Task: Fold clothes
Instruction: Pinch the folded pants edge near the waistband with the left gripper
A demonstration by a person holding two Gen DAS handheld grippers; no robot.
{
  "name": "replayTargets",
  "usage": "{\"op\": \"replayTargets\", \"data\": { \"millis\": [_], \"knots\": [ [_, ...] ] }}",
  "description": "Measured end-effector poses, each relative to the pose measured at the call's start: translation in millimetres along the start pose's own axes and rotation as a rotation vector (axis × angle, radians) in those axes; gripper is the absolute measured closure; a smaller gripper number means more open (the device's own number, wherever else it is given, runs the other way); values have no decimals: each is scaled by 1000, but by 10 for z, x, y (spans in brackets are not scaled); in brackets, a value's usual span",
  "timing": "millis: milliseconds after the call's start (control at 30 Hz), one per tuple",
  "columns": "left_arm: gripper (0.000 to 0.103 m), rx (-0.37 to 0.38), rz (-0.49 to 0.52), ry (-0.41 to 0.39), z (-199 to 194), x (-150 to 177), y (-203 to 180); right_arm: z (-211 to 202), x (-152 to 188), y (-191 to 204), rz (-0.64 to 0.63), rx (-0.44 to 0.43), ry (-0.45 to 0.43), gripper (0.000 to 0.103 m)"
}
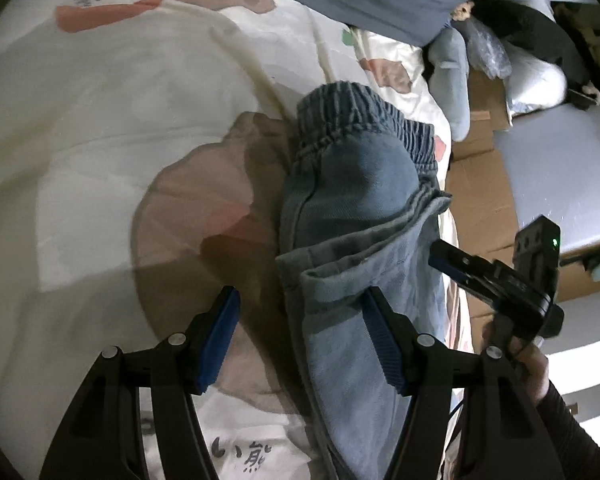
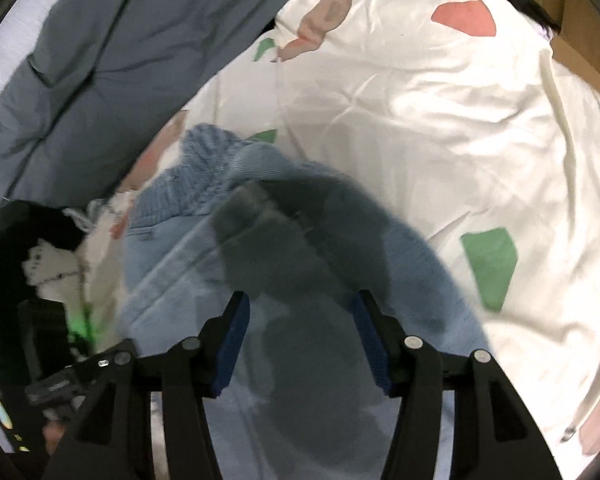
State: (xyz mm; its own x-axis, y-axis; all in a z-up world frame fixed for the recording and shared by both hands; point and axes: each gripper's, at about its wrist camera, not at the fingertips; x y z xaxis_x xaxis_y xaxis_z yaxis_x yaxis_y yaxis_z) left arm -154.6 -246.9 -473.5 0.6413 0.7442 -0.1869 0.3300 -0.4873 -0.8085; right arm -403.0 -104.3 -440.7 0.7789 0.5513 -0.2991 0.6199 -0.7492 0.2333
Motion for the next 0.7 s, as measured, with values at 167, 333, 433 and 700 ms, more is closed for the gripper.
{"op": "replayTargets", "data": {
  "millis": [167, 333, 433, 700],
  "knots": [
    [39, -6, 19, 68, 120, -86, -21, 87, -61, -18, -22, -9, -13, 51],
    [39, -4, 36, 87, 176, -124, -31, 128, -80, -94, -35, -54, -37, 51],
    [39, 9, 22, 61, 146, -81, -2, 135, -84, -82, -49, -70, -46, 57],
    [58, 24, 28, 27, -5, -71, -87, 38, -77, -70, -83, -82, -58, 91]
  ]
}}
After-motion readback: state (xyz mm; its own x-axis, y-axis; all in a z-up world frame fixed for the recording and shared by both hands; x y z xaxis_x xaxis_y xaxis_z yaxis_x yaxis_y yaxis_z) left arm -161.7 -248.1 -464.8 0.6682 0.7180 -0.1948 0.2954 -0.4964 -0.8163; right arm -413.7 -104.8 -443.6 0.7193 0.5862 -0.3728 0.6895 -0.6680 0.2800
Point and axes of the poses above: each gripper's, at about its wrist camera, not at the fingertips, and z roughly the way its jaws point, y to its left, x to its underside, and after that the axes turned 9 degrees about x, right-handed
